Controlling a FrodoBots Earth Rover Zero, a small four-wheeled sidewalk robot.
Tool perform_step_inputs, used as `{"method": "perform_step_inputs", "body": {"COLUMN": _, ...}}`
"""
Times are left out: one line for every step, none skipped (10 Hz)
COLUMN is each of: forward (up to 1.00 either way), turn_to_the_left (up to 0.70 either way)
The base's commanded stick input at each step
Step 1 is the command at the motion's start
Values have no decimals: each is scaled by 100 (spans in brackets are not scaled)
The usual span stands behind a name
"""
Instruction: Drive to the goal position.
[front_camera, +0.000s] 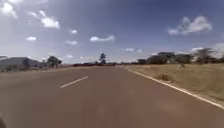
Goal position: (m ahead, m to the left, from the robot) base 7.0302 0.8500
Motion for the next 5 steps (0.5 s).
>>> {"method": "perform_step_inputs", "body": {"forward": 85, "turn_to_the_left": 0}}
{"method": "perform_step_inputs", "body": {"forward": 85, "turn_to_the_left": 0}}
{"method": "perform_step_inputs", "body": {"forward": 85, "turn_to_the_left": 0}}
{"method": "perform_step_inputs", "body": {"forward": 85, "turn_to_the_left": 0}}
{"method": "perform_step_inputs", "body": {"forward": 85, "turn_to_the_left": 0}}
